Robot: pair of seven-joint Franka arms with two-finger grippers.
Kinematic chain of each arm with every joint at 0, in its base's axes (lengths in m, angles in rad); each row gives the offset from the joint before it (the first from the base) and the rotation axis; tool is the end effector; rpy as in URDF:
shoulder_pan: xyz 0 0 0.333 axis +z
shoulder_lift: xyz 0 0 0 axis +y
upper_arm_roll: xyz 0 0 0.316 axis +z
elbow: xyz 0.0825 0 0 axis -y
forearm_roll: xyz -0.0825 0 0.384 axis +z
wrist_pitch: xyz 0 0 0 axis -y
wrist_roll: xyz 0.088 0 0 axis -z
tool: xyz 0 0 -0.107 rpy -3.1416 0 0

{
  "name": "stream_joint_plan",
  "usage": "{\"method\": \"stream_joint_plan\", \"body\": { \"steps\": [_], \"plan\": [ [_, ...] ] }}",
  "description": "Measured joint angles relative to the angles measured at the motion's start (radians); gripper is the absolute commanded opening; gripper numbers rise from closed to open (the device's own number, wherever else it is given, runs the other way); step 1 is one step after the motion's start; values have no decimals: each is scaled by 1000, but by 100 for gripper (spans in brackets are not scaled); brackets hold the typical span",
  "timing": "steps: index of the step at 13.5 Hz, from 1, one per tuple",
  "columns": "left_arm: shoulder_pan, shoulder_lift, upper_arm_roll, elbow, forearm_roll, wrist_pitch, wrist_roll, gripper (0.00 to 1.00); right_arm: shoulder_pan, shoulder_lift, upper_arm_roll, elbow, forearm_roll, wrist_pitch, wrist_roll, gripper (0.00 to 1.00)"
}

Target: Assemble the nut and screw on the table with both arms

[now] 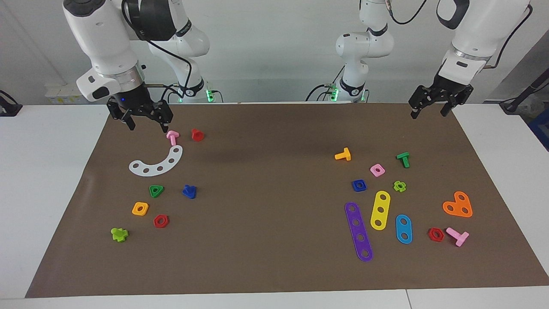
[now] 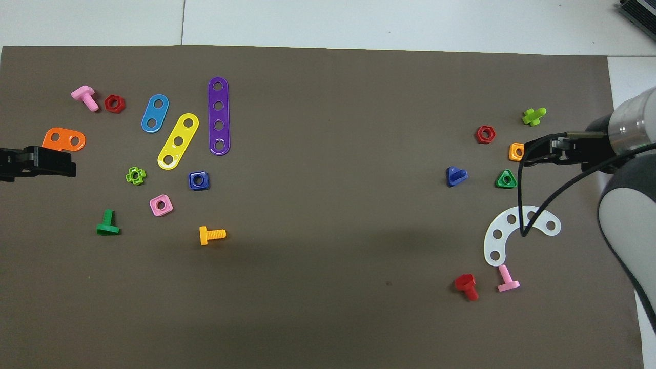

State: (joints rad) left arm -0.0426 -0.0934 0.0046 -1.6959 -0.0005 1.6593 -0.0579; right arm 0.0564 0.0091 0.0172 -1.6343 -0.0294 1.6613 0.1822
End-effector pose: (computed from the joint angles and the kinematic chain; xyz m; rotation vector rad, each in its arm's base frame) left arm 0.5326 -0.0202 0.6238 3.1365 0.0312 0.0889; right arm 0.5629 0.0386 0.5973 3.1104 -0.1653 0.0334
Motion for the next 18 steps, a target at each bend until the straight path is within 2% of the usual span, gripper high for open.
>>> {"method": "stream_joint_plan", "body": {
  "steps": [18],
  "plan": [
    [0,0,0,0,0,0,0,100,0,0,0,-18,0,15,0,100]
  ]
}}
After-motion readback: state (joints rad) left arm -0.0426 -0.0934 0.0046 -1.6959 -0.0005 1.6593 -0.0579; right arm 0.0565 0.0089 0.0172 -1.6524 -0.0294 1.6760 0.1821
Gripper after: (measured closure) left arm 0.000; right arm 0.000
